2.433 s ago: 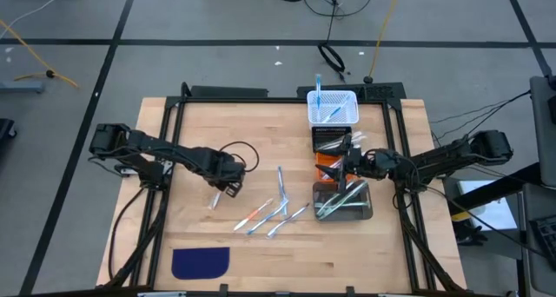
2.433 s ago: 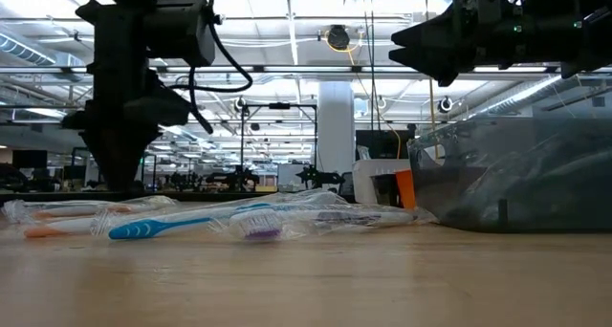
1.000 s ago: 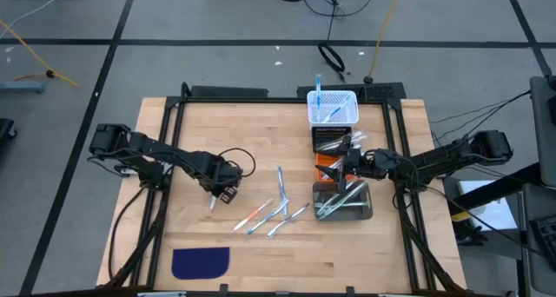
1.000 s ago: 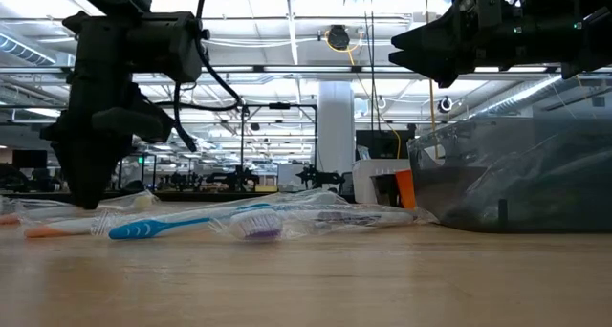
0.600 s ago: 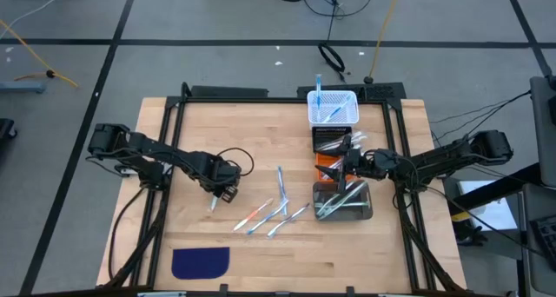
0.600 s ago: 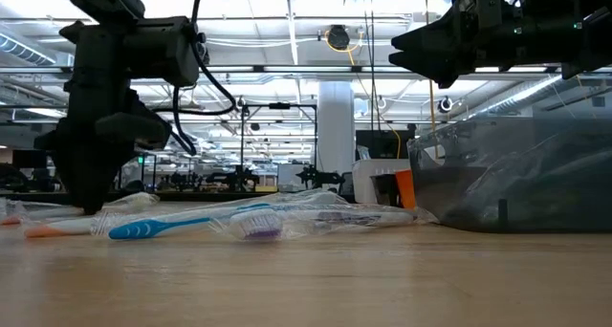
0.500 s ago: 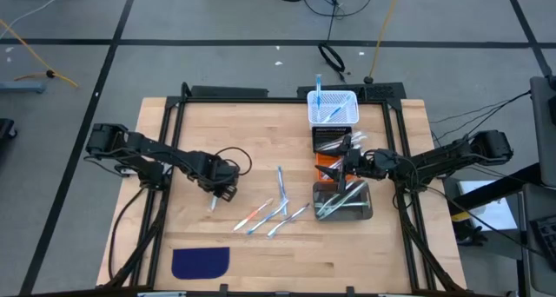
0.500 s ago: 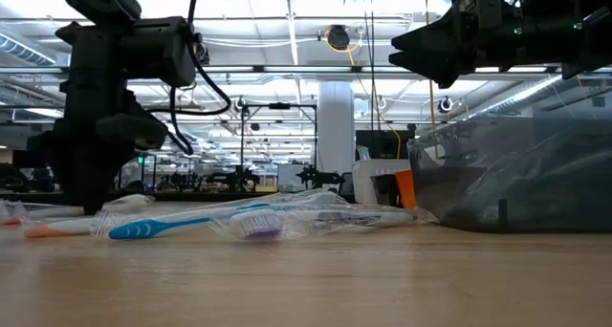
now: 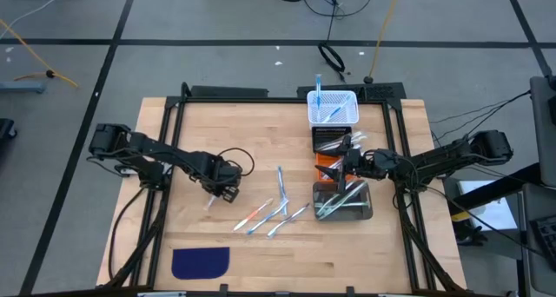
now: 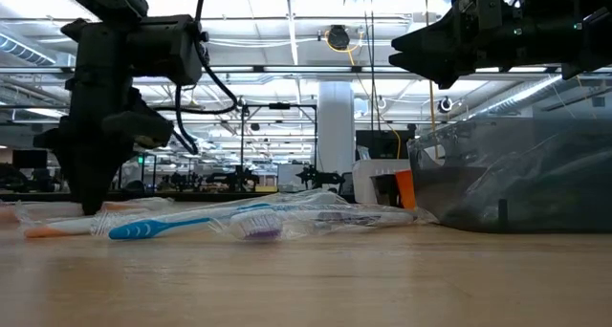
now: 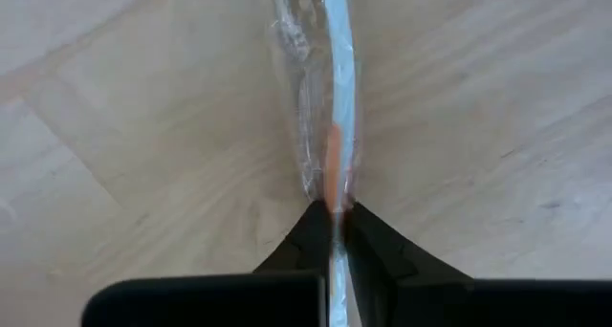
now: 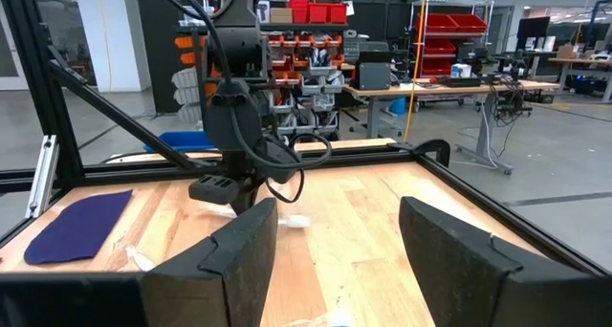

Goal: Pick & Place Toothbrushes
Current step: Put the orange toothbrush into the black bin

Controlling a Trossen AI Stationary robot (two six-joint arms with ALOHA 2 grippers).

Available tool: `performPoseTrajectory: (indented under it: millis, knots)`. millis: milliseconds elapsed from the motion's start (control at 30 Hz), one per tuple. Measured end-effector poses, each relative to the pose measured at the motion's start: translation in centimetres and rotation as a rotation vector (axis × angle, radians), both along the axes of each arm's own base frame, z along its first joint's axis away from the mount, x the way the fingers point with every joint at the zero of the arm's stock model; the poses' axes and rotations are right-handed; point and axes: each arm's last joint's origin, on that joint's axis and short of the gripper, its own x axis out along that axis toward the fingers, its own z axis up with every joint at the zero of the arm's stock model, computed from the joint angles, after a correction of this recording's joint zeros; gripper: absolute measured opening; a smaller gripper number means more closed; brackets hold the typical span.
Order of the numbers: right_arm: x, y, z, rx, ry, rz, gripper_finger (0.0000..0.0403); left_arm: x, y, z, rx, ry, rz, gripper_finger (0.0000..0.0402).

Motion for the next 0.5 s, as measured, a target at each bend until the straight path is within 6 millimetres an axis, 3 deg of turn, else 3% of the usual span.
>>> performPoseTrajectory:
  millis: [233,500]
  knots:
    - [0.0,0.0,0.0,0.009,-0.002,0.001,0.0212,2.3,0.2,2.4,0.128,-0.117,-0.089,0.0005]
    - [0.0,0.0,0.0,0.051,-0.008,0.003,0.0212,5.4,0.5,6.6,0.313,-0.291,-0.235,0.0004]
